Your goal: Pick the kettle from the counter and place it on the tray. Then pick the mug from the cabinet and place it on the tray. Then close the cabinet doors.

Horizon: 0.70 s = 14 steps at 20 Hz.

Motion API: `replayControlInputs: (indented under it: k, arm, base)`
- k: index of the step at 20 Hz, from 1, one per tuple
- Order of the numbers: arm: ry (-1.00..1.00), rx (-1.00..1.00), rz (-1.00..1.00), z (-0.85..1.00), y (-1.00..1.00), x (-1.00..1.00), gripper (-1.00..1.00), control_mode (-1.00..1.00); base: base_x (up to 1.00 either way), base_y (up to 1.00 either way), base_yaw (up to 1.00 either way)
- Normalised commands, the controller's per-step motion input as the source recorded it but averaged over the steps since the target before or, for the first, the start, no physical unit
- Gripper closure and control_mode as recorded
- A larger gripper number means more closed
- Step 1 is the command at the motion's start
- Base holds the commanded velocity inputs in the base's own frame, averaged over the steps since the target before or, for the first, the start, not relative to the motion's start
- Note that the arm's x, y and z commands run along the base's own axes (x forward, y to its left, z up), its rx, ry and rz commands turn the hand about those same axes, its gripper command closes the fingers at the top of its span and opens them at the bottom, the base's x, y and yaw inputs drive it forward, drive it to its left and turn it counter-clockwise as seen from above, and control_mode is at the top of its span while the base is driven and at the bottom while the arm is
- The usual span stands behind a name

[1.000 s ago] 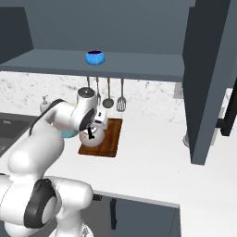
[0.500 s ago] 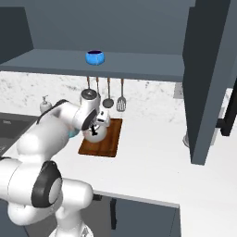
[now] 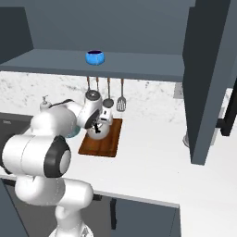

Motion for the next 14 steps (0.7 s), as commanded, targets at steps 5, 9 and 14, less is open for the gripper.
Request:
replayControlInputs:
  k: [5, 9, 14]
  arm:
    - [0.00, 0.00, 0.00, -0.17, 0.00, 0.42, 1.00, -1.00]
    - [0.00, 0.00, 0.00, -0.18, 0.00, 0.33, 1.00, -1.00]
    - [0.00, 0.00, 0.00, -0.25, -0.04, 0.26, 1.00, -1.00]
  base:
    - [0.00, 0.00, 0.00]
    - [0.00, 0.00, 0.00]
    - [0.00, 0.00, 0.00]
